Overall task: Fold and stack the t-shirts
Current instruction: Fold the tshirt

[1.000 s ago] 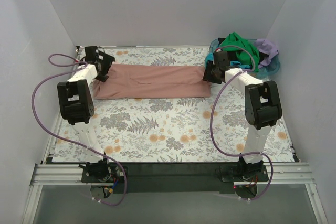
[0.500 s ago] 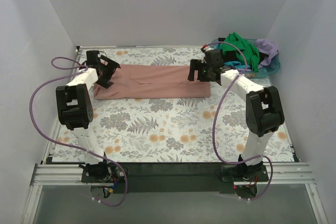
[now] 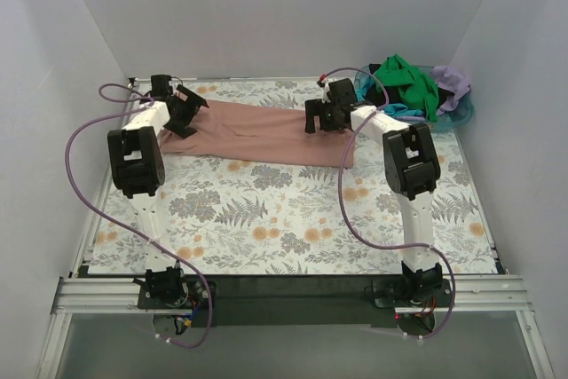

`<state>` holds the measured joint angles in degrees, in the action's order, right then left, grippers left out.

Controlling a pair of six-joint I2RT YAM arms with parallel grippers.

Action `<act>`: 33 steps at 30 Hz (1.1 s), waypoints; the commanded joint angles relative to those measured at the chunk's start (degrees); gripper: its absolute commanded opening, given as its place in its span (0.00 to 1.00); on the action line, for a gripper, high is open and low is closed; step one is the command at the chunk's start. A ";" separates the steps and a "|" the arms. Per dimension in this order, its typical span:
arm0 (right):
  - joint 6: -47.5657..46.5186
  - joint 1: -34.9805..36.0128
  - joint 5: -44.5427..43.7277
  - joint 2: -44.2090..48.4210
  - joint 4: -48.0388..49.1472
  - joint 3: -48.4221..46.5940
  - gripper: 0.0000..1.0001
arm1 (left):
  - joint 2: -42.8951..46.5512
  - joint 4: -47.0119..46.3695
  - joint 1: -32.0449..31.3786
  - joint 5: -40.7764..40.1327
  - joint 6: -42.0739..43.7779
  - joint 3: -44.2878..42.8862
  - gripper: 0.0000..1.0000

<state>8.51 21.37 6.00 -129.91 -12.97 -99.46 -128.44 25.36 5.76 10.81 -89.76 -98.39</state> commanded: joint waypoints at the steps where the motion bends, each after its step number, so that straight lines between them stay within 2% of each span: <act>1: 2.55 0.60 2.52 4.82 -3.12 13.43 0.98 | -8.38 4.61 -0.66 -0.01 3.36 -3.29 0.98; 4: 7.99 3.15 3.75 13.95 2.93 26.20 0.98 | -13.21 4.96 -2.23 5.16 4.32 -9.61 0.98; 5: 10.10 4.29 4.19 19.55 4.95 34.86 0.99 | -14.72 5.13 -2.94 5.71 4.59 -11.72 0.98; 8: 18.52 11.82 2.62 29.58 11.99 49.73 0.99 | -20.41 8.11 -7.85 3.62 7.13 -22.69 0.98; 10: 22.40 15.36 0.78 33.56 14.10 55.14 0.98 | -23.42 10.66 -10.84 1.59 8.01 -31.28 0.98; 11: 25.99 18.94 0.25 36.80 15.07 60.21 0.98 | -25.61 10.84 -11.55 1.15 8.02 -33.25 0.98; 13: 29.88 22.30 -0.89 39.28 17.18 64.20 0.98 | -26.77 10.67 -12.78 1.93 6.88 -35.81 0.98; 16: 34.63 28.45 0.76 42.97 18.95 67.38 0.98 | -26.16 10.59 -14.28 -3.50 0.21 -33.73 0.98; 20: 36.84 36.10 -0.37 46.22 18.95 66.77 0.99 | -26.59 7.24 -16.13 -3.95 -4.01 -34.22 0.98; 24: 36.93 39.27 -1.87 49.30 18.69 65.98 0.98 | -28.35 6.46 -17.45 -7.20 -8.14 -36.61 0.98; 27: 36.66 40.94 -4.32 52.47 16.68 64.83 0.98 | -27.39 2.59 -18.33 -4.75 -9.20 -37.05 0.98; 31: 35.43 41.56 -10.55 59.13 11.58 63.08 0.98 | -22.22 2.23 -20.34 -4.30 -7.11 -38.72 0.98; 33: 35.08 41.65 -13.28 61.87 9.11 62.55 0.98 | -16.08 3.02 -20.96 -4.48 -5.96 -37.85 0.98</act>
<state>43.57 62.65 -0.73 -72.49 1.04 -34.39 -151.98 25.67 -12.86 6.98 -96.92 -136.33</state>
